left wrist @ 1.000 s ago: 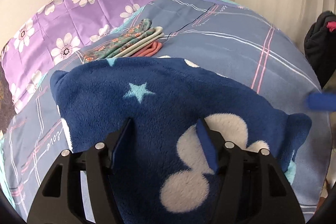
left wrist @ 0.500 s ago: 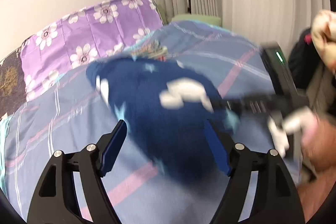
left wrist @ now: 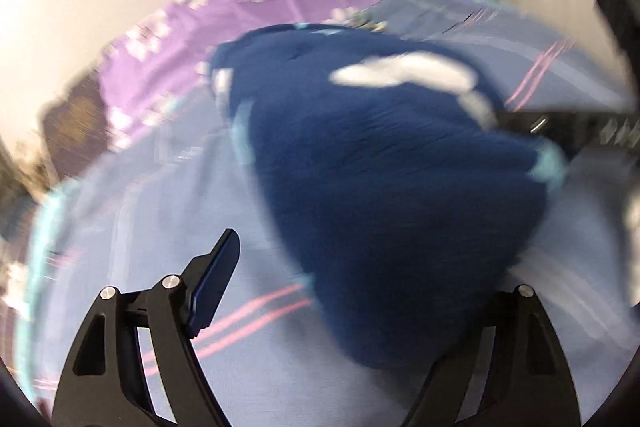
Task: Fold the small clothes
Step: 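Lower the pajama onto the bed and adjust its fold with both grippers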
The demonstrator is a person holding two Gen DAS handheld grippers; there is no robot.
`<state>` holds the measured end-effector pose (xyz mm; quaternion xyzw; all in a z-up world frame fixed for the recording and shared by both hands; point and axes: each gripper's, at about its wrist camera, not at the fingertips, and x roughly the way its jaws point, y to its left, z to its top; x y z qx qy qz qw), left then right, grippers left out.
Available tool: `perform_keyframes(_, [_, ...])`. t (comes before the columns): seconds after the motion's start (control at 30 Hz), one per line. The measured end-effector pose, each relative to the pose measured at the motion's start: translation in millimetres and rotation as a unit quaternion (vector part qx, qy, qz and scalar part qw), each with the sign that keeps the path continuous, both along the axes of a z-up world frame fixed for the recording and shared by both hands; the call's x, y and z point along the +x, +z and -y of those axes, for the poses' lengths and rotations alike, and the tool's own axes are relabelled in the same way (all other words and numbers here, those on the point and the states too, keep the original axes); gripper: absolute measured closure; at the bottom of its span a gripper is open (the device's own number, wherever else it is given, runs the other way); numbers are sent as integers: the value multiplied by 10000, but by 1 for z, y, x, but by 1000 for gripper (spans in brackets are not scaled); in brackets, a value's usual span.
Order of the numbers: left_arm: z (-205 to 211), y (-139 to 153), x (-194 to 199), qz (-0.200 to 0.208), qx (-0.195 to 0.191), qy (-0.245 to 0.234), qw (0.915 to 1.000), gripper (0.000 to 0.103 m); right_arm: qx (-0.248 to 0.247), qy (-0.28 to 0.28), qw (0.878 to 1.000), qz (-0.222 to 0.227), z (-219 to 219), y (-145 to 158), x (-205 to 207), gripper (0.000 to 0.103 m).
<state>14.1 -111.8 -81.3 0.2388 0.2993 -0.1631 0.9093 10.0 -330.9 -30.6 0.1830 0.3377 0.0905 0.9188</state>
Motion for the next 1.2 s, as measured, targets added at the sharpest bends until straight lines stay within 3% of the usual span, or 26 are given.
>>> perform_keyframes(0.03, [-12,-4,0,61,190,46,9998,23,-45,-9,10000,-10,0,0,-1,73])
perform_keyframes(0.13, [-37,-10,3,-340,-123,90,9993,23,32,175,9998,-40,0,-3,0,75])
perform_keyframes(0.23, [-26,-4,-4,-132,130,23,9998,25,-177,156,9997,-62,-5,0,1,75])
perform_keyframes(0.27, [-25,-2,-6,-200,115,-62,9997,30,-187,164,9997,-71,-5,1,2,75])
perform_keyframes(0.33, [-32,7,-12,-647,-262,-372,9969,43,-143,223,9996,-94,-4,1,1,74])
perform_keyframes(0.4, [-42,20,-21,-1112,-660,-761,9887,67,-112,249,9996,-116,-2,0,0,74])
perform_keyframes(0.5, [-50,47,-33,-1291,-914,-1204,9800,82,-55,237,9996,-129,-1,0,2,72])
perform_keyframes(0.63, [-42,78,-31,-576,-993,-1376,9838,82,-296,252,9992,-101,-6,1,1,71])
perform_keyframes(0.7, [-34,88,-8,-303,-1101,-1310,9848,82,-387,243,9989,-94,-9,2,1,71])
perform_keyframes(0.77, [-25,84,19,-473,-1230,-1367,9818,82,-373,246,9990,-90,-8,1,1,71])
perform_keyframes(0.87, [-7,31,69,-916,-745,-1269,9849,81,-324,247,9991,-92,-6,1,1,71])
perform_keyframes(0.9, [-7,19,77,-992,-850,-1246,9836,82,-319,277,9991,-84,-7,1,1,71])
perform_keyframes(0.97, [-11,23,86,-1312,-1110,-1185,9780,84,-395,294,9988,-68,-9,3,0,71])
perform_keyframes(1.1, [-5,26,80,-1152,-726,-1282,9823,86,-646,312,9974,57,-18,27,-5,71])
perform_keyframes(1.2, [-4,28,79,-1129,-783,-1228,9829,86,-652,461,9944,692,-26,63,-6,71])
